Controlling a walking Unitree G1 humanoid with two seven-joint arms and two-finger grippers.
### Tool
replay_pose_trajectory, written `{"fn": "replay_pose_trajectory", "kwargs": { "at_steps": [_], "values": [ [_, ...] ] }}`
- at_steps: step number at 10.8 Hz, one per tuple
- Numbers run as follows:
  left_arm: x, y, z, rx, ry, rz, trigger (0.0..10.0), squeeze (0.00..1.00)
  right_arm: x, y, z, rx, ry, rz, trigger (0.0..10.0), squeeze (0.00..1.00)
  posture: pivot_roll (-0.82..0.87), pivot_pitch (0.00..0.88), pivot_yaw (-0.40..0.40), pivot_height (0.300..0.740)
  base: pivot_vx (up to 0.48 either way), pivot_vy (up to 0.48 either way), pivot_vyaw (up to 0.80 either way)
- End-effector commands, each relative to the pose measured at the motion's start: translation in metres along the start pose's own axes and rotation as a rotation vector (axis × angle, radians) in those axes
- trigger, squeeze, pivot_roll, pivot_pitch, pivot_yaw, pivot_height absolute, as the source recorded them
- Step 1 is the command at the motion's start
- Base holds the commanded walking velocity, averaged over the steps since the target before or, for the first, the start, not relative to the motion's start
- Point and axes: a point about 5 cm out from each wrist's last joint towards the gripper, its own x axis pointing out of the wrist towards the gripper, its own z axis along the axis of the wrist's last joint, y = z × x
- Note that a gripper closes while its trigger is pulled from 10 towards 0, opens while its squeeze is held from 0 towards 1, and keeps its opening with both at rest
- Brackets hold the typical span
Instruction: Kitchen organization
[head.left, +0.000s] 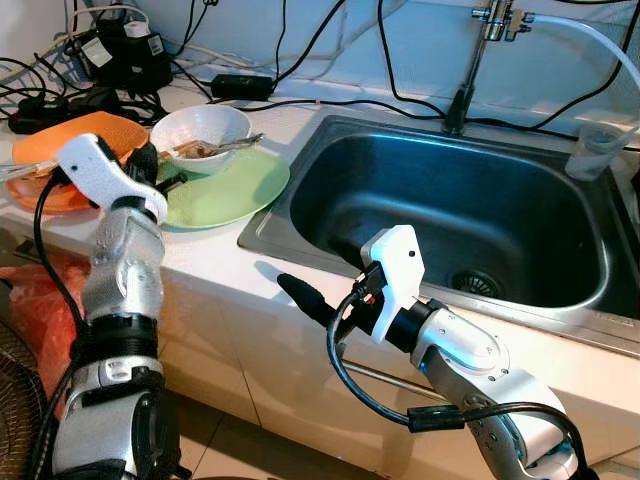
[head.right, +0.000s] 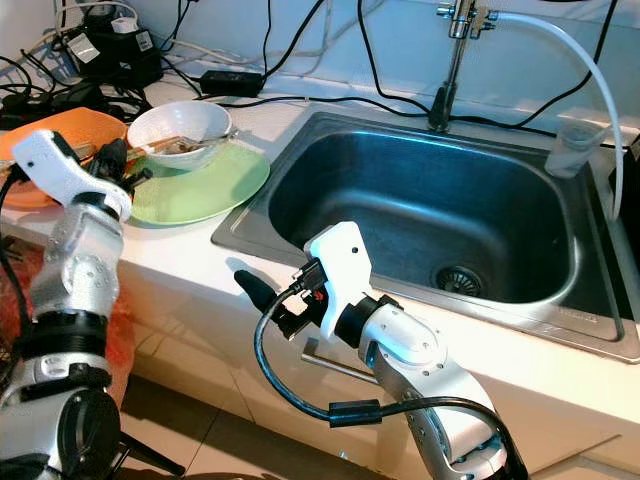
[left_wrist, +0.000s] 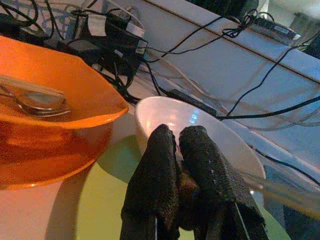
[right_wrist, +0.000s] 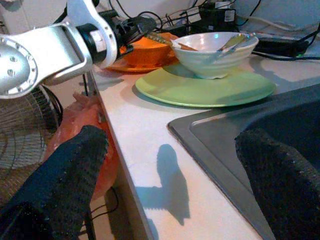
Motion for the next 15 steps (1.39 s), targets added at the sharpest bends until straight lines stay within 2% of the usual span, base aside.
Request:
{"fn": "replay_pose_trajectory", "kwargs": {
  "at_steps": [1, 4, 10, 15],
  "values": [
    [0.001, 0.001, -0.002, 0.006, 0.040, 0.024, 0.0, 0.00, 0.002, -0.001, 0.003, -0.009, -0.014, 0.000, 10.0, 0.00, -0.03, 0.000, 0.041, 0.740, 0.000, 0.000, 0.00],
    [0.003, 0.003, 0.004, 0.018, 0.103, 0.060, 0.0, 0.00, 0.001, -0.001, 0.003, -0.007, -0.014, -0.004, 10.0, 0.00, -0.03, 0.000, 0.041, 0.740, 0.000, 0.000, 0.00],
    [-0.004, -0.011, -0.001, 0.049, 0.285, 0.027, 0.0, 0.00, 0.002, 0.001, 0.002, -0.010, -0.014, 0.000, 10.0, 0.00, -0.03, 0.000, 0.042, 0.740, 0.000, 0.000, 0.00],
    [-0.007, -0.017, 0.003, 0.052, 0.322, -0.001, 0.0, 0.00, 0.004, 0.001, 0.002, -0.010, -0.013, 0.003, 10.0, 0.00, -0.02, 0.000, 0.045, 0.740, 0.000, 0.000, 0.00]
  ]
}}
